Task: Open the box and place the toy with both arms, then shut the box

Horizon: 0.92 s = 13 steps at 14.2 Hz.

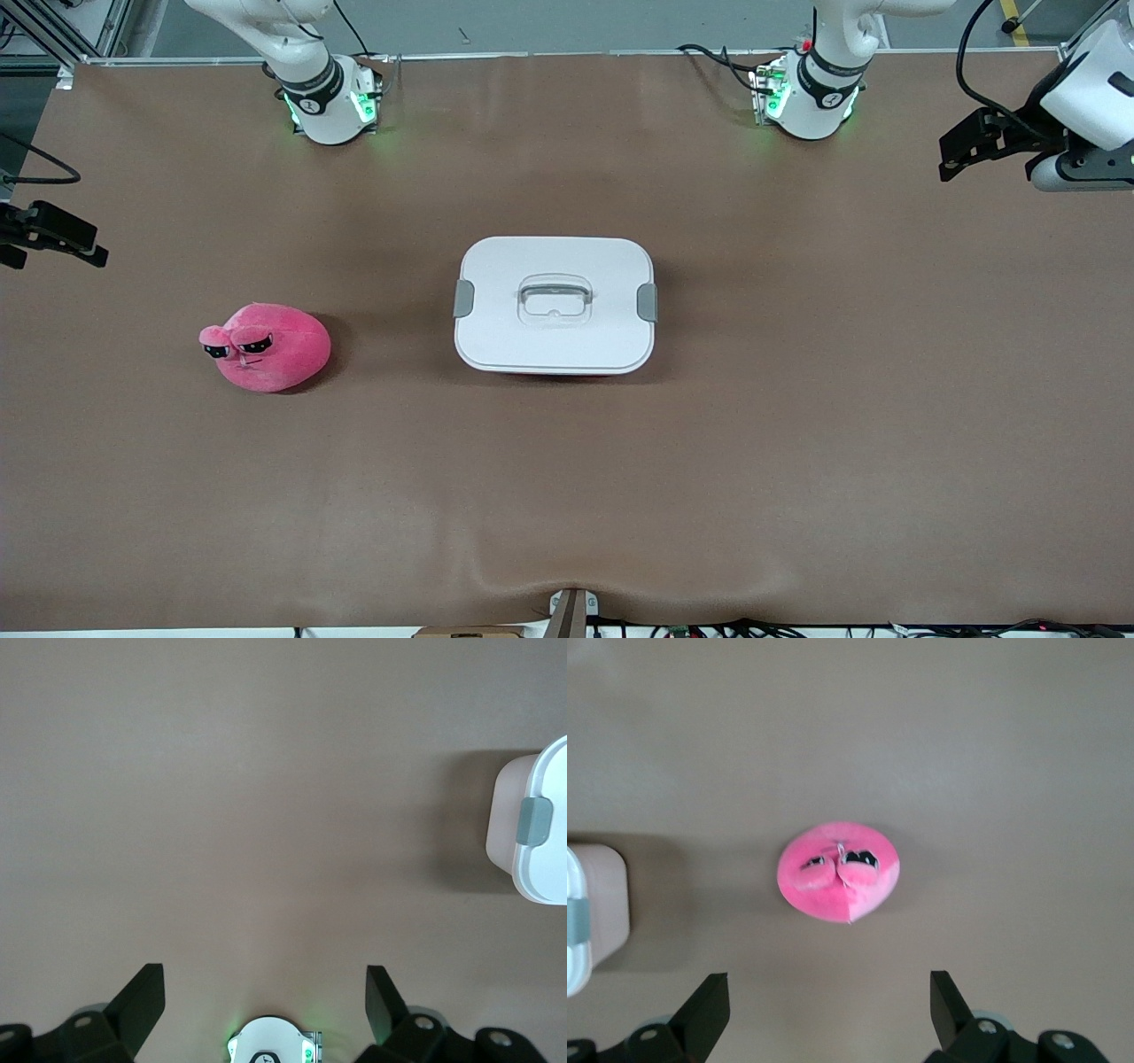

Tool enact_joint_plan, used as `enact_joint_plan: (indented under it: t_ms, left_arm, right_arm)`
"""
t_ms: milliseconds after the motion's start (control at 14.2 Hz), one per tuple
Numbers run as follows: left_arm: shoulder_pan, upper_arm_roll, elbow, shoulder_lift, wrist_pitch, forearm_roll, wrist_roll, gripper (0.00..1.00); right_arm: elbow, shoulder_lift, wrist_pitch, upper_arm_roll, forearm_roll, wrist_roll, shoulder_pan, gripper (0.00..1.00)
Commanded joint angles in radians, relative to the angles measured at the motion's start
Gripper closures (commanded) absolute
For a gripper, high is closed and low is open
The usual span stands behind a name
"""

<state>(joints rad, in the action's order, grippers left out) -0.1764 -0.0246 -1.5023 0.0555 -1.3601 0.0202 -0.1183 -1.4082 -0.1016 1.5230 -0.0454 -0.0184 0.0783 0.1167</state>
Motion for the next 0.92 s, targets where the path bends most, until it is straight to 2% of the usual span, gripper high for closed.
enact_joint_plan:
  t_ms: [0,423,564,847]
  left_arm:
    - [0.008,-0.001,0.011,0.01,0.01,0.001,0.014,0.0]
    - [0.014,-0.003,0.017,0.003,0.01,0.003,0.005,0.0]
    - [0.012,-0.003,0.05,-0.003,0.01,0.009,-0.003,0.0]
    - [0.014,-0.003,0.039,-0.003,0.012,0.012,-0.009,0.0]
  right_arm:
    - [-0.015,0.023,0.01,-0.005,-0.031,-0.015,0.012,0.0]
    - [-0.037,0.023,0.003,-0.005,-0.018,0.0,0.008,0.0]
    - [-0.058,0.022,0.014,-0.01,-0.018,0.0,0.003,0.0]
    - [-0.156,0.022,0.12,-0.011,-0.018,-0.002,-0.009,0.0]
